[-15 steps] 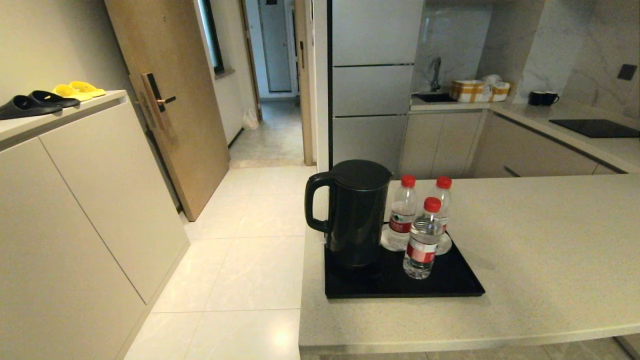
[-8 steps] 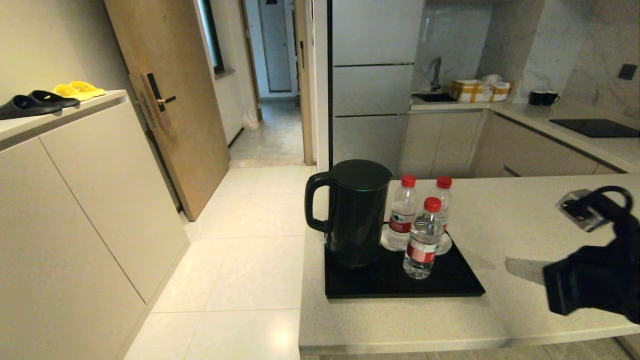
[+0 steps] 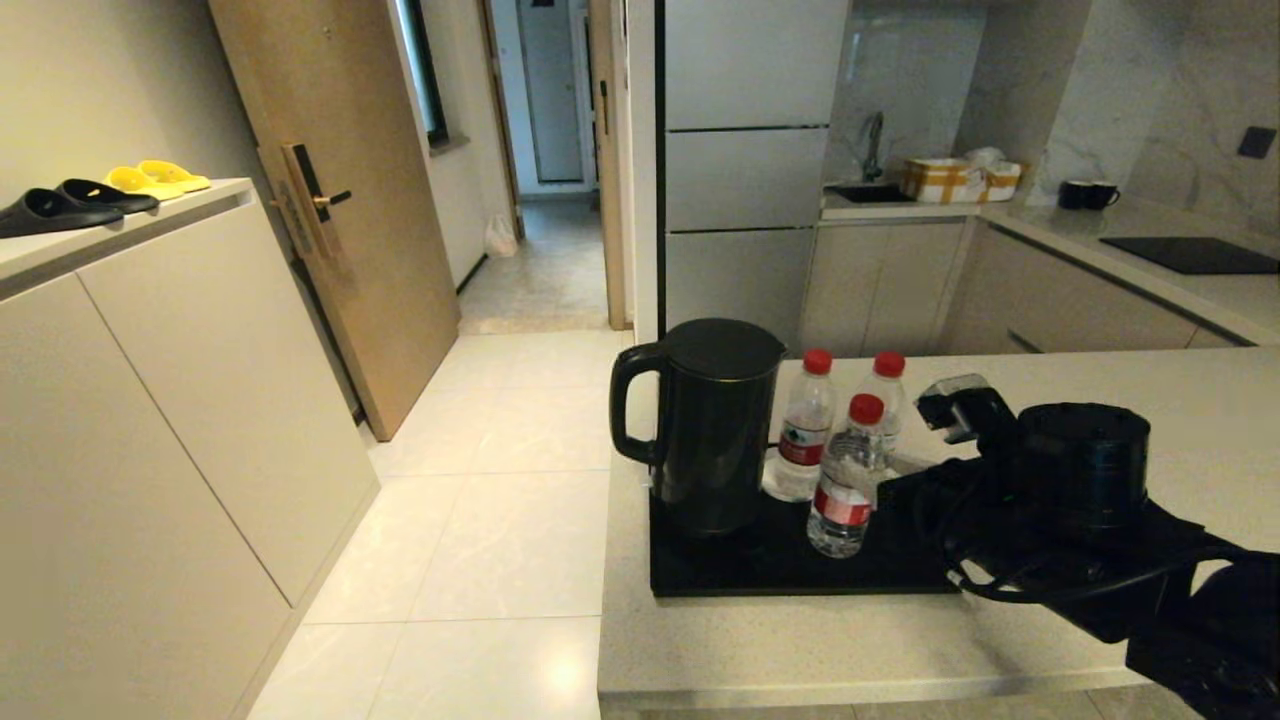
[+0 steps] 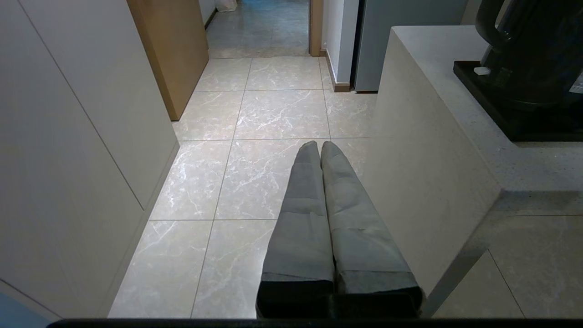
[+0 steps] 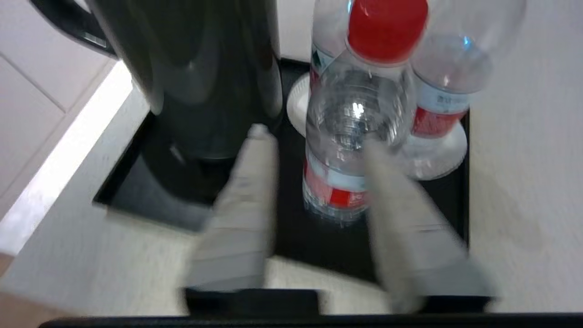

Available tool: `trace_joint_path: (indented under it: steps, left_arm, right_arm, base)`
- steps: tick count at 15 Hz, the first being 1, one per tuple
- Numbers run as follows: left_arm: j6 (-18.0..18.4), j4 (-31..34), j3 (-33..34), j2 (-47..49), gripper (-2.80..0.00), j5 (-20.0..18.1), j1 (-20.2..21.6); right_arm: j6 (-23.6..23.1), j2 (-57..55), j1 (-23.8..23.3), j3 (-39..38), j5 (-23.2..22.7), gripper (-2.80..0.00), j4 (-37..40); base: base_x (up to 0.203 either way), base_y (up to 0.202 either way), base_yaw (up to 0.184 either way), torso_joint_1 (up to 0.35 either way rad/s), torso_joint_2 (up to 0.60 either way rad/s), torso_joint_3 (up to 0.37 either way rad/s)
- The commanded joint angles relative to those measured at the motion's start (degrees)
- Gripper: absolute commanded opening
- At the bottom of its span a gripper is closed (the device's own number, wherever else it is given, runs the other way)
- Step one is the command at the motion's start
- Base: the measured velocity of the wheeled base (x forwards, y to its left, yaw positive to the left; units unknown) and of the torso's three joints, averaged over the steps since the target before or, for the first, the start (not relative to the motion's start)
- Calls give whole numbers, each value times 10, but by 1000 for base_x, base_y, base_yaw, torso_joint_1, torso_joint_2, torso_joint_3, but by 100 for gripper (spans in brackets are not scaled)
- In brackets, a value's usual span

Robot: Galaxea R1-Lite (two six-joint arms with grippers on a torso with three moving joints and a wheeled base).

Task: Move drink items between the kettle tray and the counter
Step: Pick up the bottled water

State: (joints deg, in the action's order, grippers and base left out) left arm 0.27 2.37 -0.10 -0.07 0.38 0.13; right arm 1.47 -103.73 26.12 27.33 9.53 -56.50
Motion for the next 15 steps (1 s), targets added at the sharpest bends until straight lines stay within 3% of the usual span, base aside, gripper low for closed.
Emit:
trace_joint_path:
  steps: [1,6,9,15]
  left_arm:
    - [0,0,0,1,-280,0,0]
    - [0,0,0,1,-280,0,0]
    - [0,0,0,1,-280,0,0]
    - [0,0,0,1,-280,0,0]
  right_arm:
    - [-1,-22,0,0,0,0,6]
    - [0,-7,-27,21,-2,0,76]
    - [3,-38,-40,28,-13,0,70]
    - [19,-165,-49,38,-14,0,-57]
  base:
    - [0,0,0,0,0,0]
    - [0,0,0,0,0,0]
    - [0,0,0,0,0,0]
    - [0,0,0,0,0,0]
